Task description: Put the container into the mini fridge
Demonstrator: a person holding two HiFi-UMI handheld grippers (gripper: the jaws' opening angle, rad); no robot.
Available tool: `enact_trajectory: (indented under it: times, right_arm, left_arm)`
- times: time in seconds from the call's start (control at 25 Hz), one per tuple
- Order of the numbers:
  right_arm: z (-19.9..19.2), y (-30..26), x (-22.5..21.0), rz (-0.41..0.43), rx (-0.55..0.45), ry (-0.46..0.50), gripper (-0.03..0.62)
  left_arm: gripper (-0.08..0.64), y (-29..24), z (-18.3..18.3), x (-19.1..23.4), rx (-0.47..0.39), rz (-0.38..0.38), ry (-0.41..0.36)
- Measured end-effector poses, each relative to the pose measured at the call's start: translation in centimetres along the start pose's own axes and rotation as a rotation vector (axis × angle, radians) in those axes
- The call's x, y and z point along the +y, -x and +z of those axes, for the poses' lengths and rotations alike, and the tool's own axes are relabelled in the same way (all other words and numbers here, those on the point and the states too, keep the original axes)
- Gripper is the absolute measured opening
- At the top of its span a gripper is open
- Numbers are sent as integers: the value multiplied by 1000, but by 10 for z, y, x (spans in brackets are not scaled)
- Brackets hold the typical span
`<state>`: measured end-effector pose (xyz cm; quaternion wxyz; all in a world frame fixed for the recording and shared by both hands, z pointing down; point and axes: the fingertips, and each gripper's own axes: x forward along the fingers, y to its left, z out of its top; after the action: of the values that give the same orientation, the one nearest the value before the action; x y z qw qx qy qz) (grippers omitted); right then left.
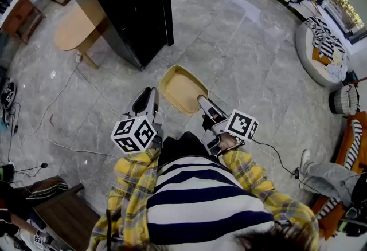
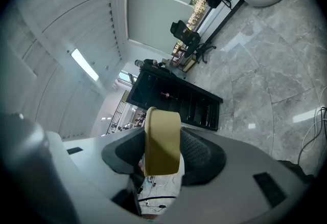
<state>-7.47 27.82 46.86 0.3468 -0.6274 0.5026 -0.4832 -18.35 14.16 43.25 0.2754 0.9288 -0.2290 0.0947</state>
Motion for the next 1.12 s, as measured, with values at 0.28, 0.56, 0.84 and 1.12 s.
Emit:
enact_trajectory:
  times: [0.28,0.56,0.84,1.12]
  right_arm:
    - [6,10,-11,-15,14,-18,218]
    - [9,12,-16,-4,42,-16,218]
    - [11,11,-23,13,56,-51,218]
    - [9,-8,-28,0,75,-69,218]
  left_arm:
    - [80,3,-10,-9,-10,24,20]
    - [78,2,-13,-15,-29,45,22]
    - [78,8,-21,-15,-30,76,17]
    - [78,-6,-15,2,-37,83,14]
